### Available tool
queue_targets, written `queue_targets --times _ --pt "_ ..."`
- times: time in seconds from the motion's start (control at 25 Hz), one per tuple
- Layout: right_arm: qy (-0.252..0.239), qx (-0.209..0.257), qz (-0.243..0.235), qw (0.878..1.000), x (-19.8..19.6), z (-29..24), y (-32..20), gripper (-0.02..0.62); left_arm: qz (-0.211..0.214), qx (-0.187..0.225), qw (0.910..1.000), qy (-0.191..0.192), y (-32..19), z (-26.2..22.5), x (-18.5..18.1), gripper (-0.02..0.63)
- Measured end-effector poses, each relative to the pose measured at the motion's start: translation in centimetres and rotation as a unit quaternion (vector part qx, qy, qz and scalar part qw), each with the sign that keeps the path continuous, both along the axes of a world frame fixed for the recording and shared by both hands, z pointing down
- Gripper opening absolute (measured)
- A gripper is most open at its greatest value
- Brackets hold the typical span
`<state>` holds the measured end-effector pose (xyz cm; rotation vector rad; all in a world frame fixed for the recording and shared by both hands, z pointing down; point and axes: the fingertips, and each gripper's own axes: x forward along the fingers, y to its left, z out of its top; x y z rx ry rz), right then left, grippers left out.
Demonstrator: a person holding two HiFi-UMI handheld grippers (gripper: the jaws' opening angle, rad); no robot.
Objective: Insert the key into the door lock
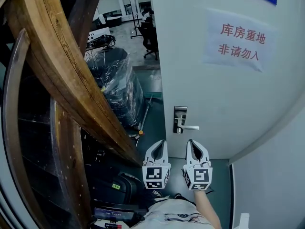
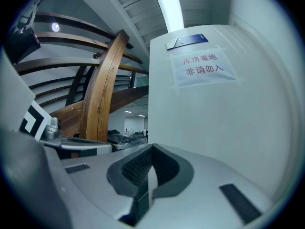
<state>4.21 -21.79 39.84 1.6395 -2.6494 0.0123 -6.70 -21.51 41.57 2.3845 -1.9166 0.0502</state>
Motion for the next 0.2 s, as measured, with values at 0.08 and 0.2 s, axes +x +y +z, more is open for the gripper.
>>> queue_targets --times 0.08,0.2 --pt "0.001 0.000 0.001 1.000 0.06 0.05 -0.04 0.006 -0.003 0.001 1.0000 0.000 -0.05 -0.19 -0.08 0.003" --pt "0.003 -0.001 0.002 1.000 0.15 0.13 -0.09 0.006 -0.004 -0.001 1.0000 0.000 -0.08 0.05 -0.10 0.005"
